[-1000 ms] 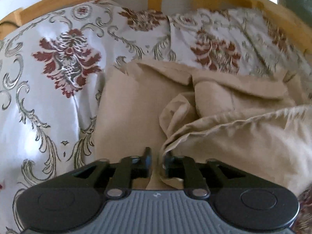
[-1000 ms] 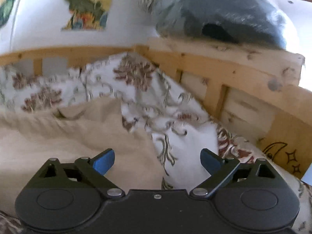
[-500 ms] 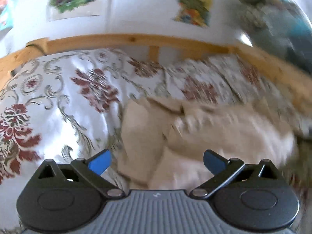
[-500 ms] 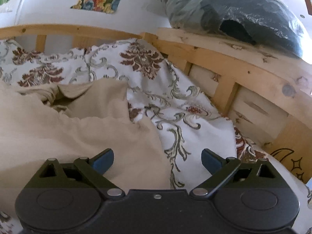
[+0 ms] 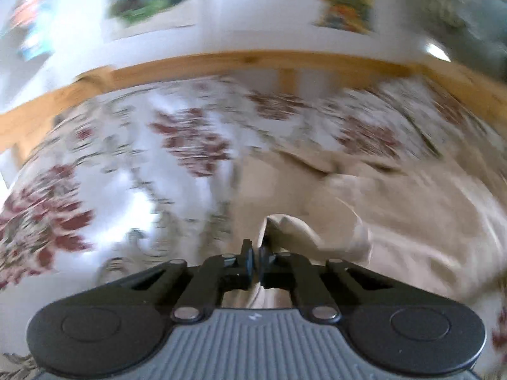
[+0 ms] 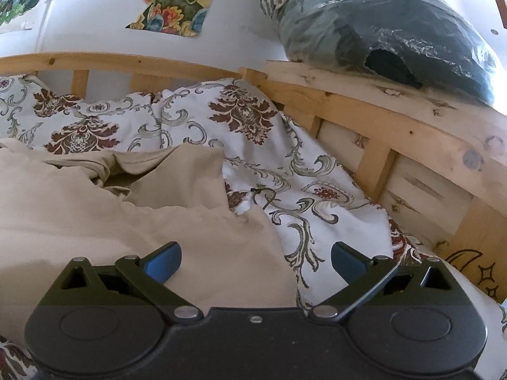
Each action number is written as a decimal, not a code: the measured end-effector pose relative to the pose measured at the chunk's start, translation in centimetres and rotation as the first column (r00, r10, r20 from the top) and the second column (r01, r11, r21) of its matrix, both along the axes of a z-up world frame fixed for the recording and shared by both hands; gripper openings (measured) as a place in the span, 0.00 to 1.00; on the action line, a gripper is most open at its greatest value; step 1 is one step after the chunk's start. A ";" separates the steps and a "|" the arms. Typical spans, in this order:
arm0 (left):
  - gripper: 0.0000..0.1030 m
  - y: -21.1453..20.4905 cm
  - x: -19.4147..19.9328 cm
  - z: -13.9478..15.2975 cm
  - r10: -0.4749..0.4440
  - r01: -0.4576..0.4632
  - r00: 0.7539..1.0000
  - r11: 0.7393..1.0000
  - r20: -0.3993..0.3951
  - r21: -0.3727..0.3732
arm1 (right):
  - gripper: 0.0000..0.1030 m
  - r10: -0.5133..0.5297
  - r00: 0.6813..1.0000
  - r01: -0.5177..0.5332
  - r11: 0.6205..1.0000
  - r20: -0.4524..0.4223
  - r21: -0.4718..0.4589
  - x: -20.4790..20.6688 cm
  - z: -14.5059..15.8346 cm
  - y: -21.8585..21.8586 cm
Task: Fold large clothes
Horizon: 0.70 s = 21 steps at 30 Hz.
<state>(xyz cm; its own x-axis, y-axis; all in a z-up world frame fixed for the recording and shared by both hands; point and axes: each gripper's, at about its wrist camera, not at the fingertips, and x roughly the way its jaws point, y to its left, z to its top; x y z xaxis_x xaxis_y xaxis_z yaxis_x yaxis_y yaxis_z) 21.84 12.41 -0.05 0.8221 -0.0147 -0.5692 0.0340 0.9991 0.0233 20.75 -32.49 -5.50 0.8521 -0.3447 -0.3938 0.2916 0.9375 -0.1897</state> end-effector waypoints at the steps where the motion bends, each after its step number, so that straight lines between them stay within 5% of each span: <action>1: 0.02 0.7 0.5 0.1 0.020 -0.020 1.000 0.999 -0.017 -0.034 | 0.98 0.000 1.000 0.000 1.000 0.004 -0.002 -0.1 0.0 0.0; 4: 0.01 1.8 2.5 -0.7 0.079 -0.090 0.990 0.992 -0.115 -0.090 | 0.98 0.007 1.000 -0.007 1.000 0.015 -0.006 -0.4 0.0 0.3; 7: 0.02 3.4 5.4 -2.4 0.099 -0.156 0.966 0.959 -0.239 -0.235 | 0.98 0.009 1.000 -0.009 1.000 -0.019 -0.025 -0.2 -0.6 0.9; 10: 0.02 5.2 6.1 -2.0 0.072 -0.142 0.979 0.914 -0.192 -0.381 | 0.98 -0.004 0.997 0.003 1.000 -0.071 -0.007 0.3 -1.5 0.8; 14: 0.02 5.4 6.3 -0.7 0.048 -0.098 0.989 0.922 -0.140 -0.375 | 0.99 -0.025 0.995 0.030 0.998 -0.095 0.048 0.5 -2.1 0.1; 17: 0.03 4.6 8.3 -1.6 0.083 -0.150 0.971 0.940 -0.222 -0.306 | 0.99 -0.030 0.995 0.036 0.997 -0.100 0.061 0.6 -2.3 0.1; 21: 0.10 6.0 9.4 -4.2 0.120 -0.243 0.941 0.889 -0.315 -0.389 | 0.99 -0.021 0.995 0.027 0.998 -0.101 0.059 0.6 -2.4 0.2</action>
